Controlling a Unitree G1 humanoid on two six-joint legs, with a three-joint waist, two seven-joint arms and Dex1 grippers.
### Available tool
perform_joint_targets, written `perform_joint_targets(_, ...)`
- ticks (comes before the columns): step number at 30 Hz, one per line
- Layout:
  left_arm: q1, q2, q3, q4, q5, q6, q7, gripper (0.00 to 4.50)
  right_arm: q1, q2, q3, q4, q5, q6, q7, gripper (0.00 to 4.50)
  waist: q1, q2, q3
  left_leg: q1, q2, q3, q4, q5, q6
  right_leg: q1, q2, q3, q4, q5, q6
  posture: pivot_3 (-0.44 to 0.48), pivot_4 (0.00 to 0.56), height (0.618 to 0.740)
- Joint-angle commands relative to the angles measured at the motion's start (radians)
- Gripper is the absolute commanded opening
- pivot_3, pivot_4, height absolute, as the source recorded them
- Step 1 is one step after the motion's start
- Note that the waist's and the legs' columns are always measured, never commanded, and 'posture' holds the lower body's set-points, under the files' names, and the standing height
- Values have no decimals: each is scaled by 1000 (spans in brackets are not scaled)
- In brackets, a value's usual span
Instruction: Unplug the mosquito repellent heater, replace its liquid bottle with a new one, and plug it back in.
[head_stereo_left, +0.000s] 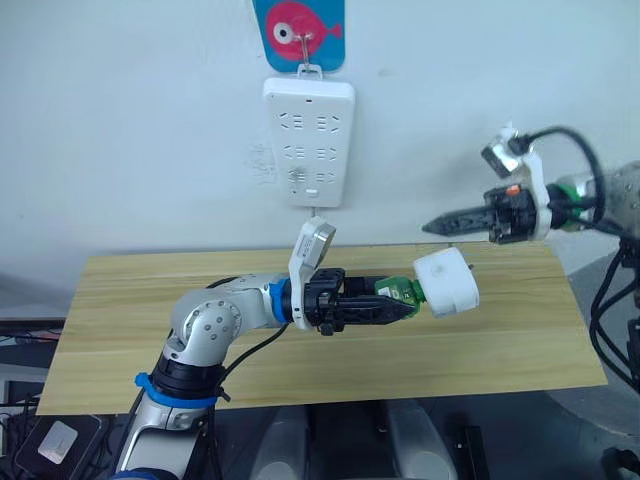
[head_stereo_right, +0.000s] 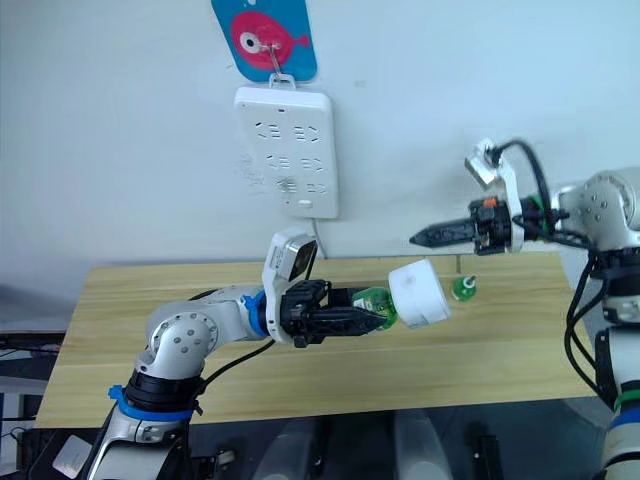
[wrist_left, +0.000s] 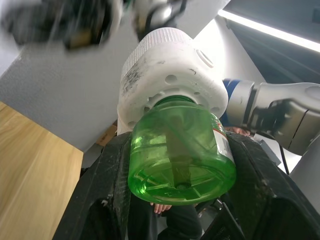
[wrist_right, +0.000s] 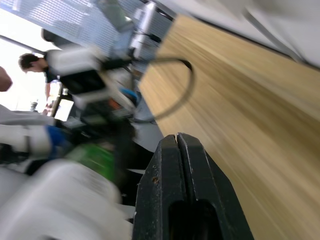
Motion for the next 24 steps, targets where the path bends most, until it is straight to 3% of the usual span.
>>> perform_joint_targets(1,-3,-2,15,-32,-32,-2,-10,2240,105,11,-118,-151,52,41,-84,26,-1,0,0,0,0,0,0,0,0,-1,0,1,1,0,0,-91,283,740)
perform_joint_targets(7,-4,17,19,-3,9,-25,-16,2240,256,-29,-253,-370,270,186,-95,26,-5,0,0,1,0,-2,0,0,0,0,0,1,2,0,0,-97,283,740)
perform_joint_targets(10,1,22,12,17,32,-41,-25,2240,278,-73,-272,-396,429,187,-127,26,-5,0,0,2,0,-2,0,0,0,1,0,0,1,0,0,-107,283,740)
perform_joint_targets(15,-4,14,2,37,51,-51,-33,2240,200,-72,-266,-311,711,187,-305,26,-10,0,0,2,0,0,0,0,0,1,0,1,1,0,0,-113,282,740)
perform_joint_targets(20,-4,16,-12,39,65,-57,-47,2240,101,-122,-169,-237,1001,81,-522,26,-11,0,0,1,0,2,0,0,0,1,0,0,0,0,0,-118,284,740)
perform_joint_targets(24,-1,14,-28,32,71,-57,-59,2240,15,-55,-116,-193,1006,-18,-714,26,-13,0,0,1,0,4,0,0,0,1,0,1,1,0,0,-129,282,740)
